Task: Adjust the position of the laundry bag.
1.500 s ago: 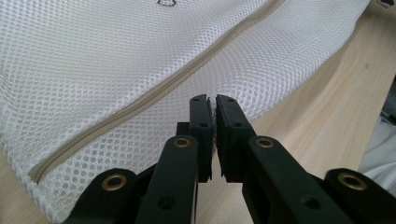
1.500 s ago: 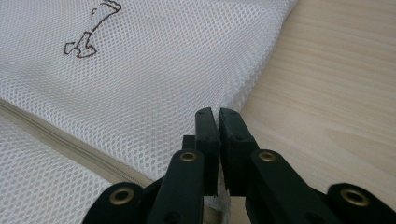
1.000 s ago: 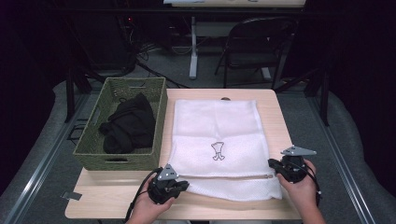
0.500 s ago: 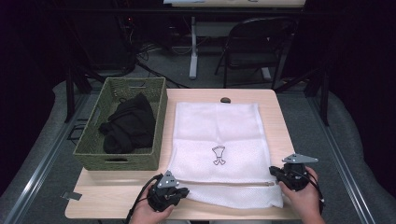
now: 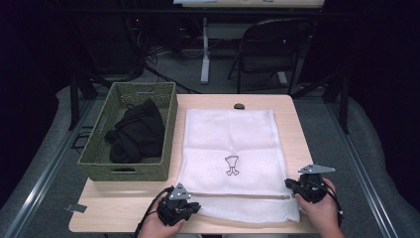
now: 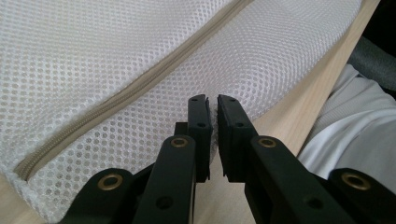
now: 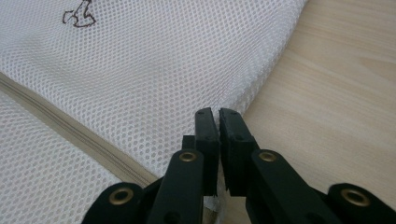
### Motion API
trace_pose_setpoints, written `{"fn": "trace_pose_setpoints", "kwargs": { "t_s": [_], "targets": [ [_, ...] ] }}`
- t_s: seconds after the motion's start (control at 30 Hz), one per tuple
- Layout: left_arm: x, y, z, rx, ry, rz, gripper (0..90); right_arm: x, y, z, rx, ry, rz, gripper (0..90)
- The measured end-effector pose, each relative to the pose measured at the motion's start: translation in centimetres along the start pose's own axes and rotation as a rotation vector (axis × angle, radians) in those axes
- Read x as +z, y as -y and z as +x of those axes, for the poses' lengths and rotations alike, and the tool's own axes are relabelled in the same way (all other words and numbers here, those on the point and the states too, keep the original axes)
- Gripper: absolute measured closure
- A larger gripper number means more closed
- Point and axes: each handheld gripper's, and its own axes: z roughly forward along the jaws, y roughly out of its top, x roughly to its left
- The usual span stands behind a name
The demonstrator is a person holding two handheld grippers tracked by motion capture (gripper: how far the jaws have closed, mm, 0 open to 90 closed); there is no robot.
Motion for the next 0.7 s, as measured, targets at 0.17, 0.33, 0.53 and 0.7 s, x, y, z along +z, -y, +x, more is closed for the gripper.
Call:
{"fn": "trace_pose_setpoints", "kwargs": {
  "t_s": [0.17, 0.33, 0.53, 0.7],
  "targets": [
    [0.6, 0.1, 0.0, 0.004, 0.003, 0.036, 81.9, 0.5, 0.2, -0.1, 0.010, -0.006, 0.017, 86.1],
    [1.0, 0.2, 0.0, 0.006, 0.008, 0.033, 75.3, 0.8, 0.3, -0.2, 0.013, -0.007, 0.028, 81.8],
    [1.5, 0.1, 0.1, -0.001, 0.027, 0.023, 60.8, 1.0, 0.2, 0.1, 0.003, -0.003, 0.020, 68.0],
    [1.3, 0.0, 0.2, -0.003, 0.014, -0.010, 53.0, 1.0, 0.1, 0.3, -0.019, 0.013, -0.001, 58.1]
  ]
}}
